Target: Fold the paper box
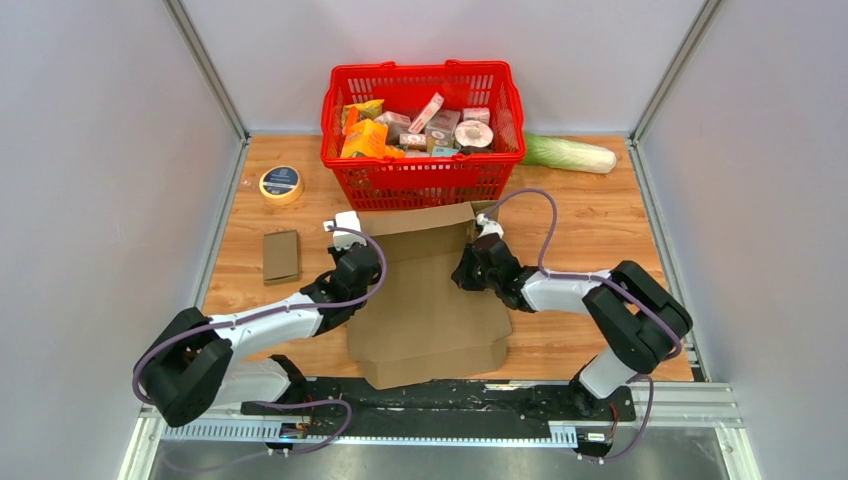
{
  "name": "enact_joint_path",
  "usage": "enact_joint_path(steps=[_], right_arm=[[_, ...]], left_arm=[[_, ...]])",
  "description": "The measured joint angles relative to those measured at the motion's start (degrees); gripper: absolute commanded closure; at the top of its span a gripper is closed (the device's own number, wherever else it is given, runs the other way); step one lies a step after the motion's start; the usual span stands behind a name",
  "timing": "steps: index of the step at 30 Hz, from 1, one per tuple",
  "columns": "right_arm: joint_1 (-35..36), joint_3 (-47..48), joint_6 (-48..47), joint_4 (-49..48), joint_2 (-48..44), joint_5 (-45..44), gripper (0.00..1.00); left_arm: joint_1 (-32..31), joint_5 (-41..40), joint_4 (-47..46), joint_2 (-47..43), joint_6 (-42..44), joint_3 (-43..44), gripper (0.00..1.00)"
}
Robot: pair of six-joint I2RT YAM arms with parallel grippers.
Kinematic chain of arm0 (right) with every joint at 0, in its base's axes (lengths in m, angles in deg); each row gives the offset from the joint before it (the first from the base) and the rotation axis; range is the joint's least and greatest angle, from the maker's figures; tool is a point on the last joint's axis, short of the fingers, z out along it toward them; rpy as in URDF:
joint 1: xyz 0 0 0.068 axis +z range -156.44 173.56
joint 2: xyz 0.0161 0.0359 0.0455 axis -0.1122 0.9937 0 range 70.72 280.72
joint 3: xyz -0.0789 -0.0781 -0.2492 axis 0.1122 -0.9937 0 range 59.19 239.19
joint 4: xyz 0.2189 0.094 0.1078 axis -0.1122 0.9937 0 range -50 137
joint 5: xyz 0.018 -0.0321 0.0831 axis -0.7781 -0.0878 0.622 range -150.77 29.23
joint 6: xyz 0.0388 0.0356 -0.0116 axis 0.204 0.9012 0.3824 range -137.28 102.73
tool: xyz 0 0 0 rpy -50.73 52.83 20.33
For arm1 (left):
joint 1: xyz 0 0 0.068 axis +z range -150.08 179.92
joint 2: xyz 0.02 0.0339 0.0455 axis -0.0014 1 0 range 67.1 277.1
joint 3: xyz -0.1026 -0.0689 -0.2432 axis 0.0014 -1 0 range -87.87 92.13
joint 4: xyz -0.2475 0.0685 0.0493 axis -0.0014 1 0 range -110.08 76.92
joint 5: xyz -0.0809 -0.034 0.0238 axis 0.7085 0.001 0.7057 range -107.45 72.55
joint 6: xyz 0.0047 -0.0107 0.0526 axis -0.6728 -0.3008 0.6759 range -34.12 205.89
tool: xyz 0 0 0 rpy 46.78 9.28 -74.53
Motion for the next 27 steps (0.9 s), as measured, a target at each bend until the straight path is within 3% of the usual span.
enact_joint_path(steps=[5, 11, 14, 17, 22, 24, 25, 26, 27], right_arm=[[0.0, 1.3, -1.6, 11.8, -6.8, 0.7, 0.52], [0.0, 3.2, -5.6, 33.8, -30.3, -2.6, 0.15], [-0.5, 3.3, -7.2, 39.6, -37.4, -7.4, 0.10], [-2.4, 4.5, -9.9, 41.8, -38.4, -11.5, 0.10], [-5.9, 7.5, -15.5, 39.2, -30.0, -14.9, 0.18], [-6.3, 9.0, -17.5, 36.8, -25.4, -15.2, 0.29], [-6.3, 9.6, -18.7, 35.1, -23.0, -15.3, 0.41], [-6.3, 10.1, -19.7, 33.5, -21.1, -15.4, 0.69], [-6.3, 10.5, -20.7, 32.0, -19.2, -15.8, 0.79]], left_arm=[[0.0, -0.2, -0.5, 0.0, -0.5, -0.3, 1.00], [0.0, -0.2, -1.8, 0.6, -0.5, -0.4, 1.00], [0.0, -0.1, -2.7, 1.2, -0.5, -0.4, 1.00], [0.0, -0.1, -3.0, 1.3, -0.4, -0.4, 1.00], [0.0, -0.1, -3.0, 1.3, -0.4, -0.4, 1.00], [0.0, -0.1, -3.0, 1.3, -0.4, -0.4, 1.00], [0.0, -0.1, -3.1, 1.3, -0.4, -0.4, 1.00], [0.0, -0.1, -3.0, 1.3, -0.4, -0.4, 1.00], [0.0, -0.1, -3.1, 1.3, -0.4, -0.4, 1.00]])
